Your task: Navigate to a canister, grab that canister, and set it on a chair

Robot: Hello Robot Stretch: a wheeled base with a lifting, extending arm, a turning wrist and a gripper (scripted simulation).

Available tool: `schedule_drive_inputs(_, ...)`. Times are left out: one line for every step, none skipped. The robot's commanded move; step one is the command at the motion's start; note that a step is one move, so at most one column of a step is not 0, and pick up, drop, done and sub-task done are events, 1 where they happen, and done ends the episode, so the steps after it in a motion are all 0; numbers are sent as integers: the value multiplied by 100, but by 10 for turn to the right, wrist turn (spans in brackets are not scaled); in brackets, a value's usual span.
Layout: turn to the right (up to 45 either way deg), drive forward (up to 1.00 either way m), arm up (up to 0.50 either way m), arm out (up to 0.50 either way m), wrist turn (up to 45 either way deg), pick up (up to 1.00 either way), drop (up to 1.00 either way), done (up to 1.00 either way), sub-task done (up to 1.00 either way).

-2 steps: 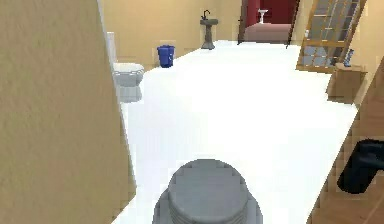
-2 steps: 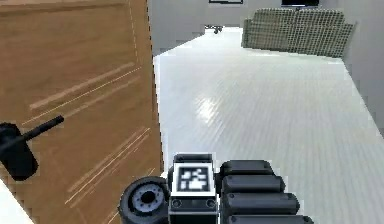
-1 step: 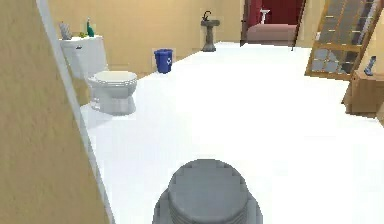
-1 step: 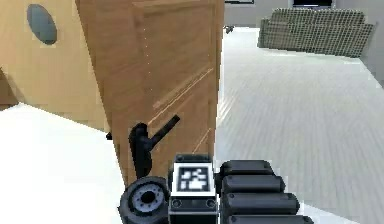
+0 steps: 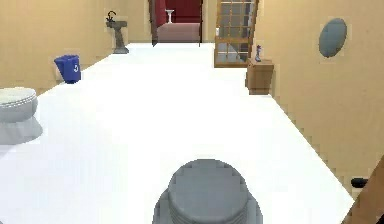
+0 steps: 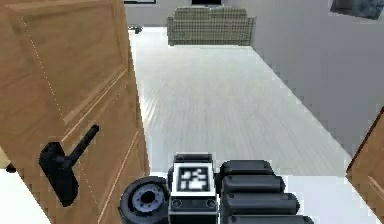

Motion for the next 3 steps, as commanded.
schedule_drive_inputs(0,55,0,0,0,0,0,0,0)
schedule_drive_inputs(0,100,0,0,0,0,0,0,0)
schedule_drive_inputs(0,100,0,0,0,0,0,0,0)
